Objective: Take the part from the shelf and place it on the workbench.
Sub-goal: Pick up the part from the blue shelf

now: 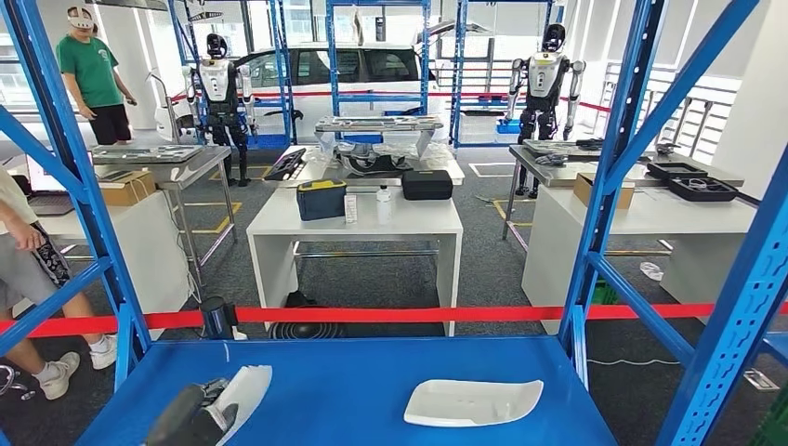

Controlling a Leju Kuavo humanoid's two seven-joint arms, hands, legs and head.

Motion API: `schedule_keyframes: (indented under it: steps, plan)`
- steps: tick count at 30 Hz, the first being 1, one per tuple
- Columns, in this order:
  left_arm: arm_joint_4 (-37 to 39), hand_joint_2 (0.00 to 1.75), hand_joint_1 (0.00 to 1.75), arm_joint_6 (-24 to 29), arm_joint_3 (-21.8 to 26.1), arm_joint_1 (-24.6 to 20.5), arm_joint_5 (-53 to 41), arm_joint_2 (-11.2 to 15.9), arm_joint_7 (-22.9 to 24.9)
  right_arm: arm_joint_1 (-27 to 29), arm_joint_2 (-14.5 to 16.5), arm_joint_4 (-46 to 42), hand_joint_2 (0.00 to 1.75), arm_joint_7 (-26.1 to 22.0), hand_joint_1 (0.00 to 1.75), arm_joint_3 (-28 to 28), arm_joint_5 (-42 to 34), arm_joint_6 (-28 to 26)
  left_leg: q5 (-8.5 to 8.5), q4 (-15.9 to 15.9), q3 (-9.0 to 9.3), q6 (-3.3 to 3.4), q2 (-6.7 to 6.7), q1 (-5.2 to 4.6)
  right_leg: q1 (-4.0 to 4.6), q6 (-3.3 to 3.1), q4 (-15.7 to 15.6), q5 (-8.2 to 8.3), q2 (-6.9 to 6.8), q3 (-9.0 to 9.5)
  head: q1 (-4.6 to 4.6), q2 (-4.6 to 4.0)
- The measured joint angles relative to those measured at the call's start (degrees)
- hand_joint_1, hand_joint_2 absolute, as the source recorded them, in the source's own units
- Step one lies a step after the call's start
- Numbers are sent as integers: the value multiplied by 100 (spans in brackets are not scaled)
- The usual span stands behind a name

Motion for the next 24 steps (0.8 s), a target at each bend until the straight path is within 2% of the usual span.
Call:
schedule_keyframes:
  steps: [3, 6, 10, 12, 14, 16, 21, 24]
  plan:
    - [-1161, 175, 175, -249, 468, 407, 604, -93, 125, 4, 0, 0, 0, -2, 0, -34, -5, 0, -1, 0, -1, 1, 2, -1, -1, 0, 0, -1, 2, -1, 0, 0]
    - [-2060, 175, 175, -317, 716, 686, 798, -164, 281, 5, 0, 0, 0, -2, 0, -81, -9, 0, -4, 0, -1, 3, 2, -2, -1, 3, 0, -2, 2, 1, 0, 0]
    - [-2715, 175, 175, -392, 902, 902, 897, -197, 283, 5, 0, 0, 0, -2, 0, -92, -10, 0, -4, 0, -1, 4, 1, -1, 0, 6, 0, -4, 0, 2, 0, 0]
    - [-2997, 175, 175, -646, 984, 1020, 1286, -227, 169, 5, 0, 0, 0, -2, 0, -94, -9, 0, -4, 0, 0, 4, 1, -1, 1, 6, 0, -4, 0, 2, 0, 0]
    - [-3390, 175, 175, -1069, 1083, 1195, 1998, -277, 143, 8, 0, 0, 0, -4, 0, -95, -7, 0, -4, 0, 0, 4, 2, -1, 1, 6, 0, -4, 1, 2, 0, 0]
    - [-3847, 175, 175, -1528, 1168, 1400, 2826, -336, 329, 11, 0, 0, 0, -7, 0, -100, -5, 0, -4, 0, 0, 5, 1, -1, 0, 7, 0, -5, 1, 3, 0, 0]
    - [-4668, 175, 175, -2908, 1339, 1816, 5554, -505, 1397, 7, 4, 0, 0, 10, 0, -127, 14, 0, -24, 10, 0, 27, -2, -32, -23, 25, -8, -12, -2, 12, 0, 0]
    - [-4803, 175, 175, -3324, 1374, 1994, 6542, -615, 1862, 4, 4, 0, 0, 25, 0, -146, 16, 0, -41, 18, 0, 52, -2, -47, -46, 48, -8, -22, -7, 19, 0, 0]
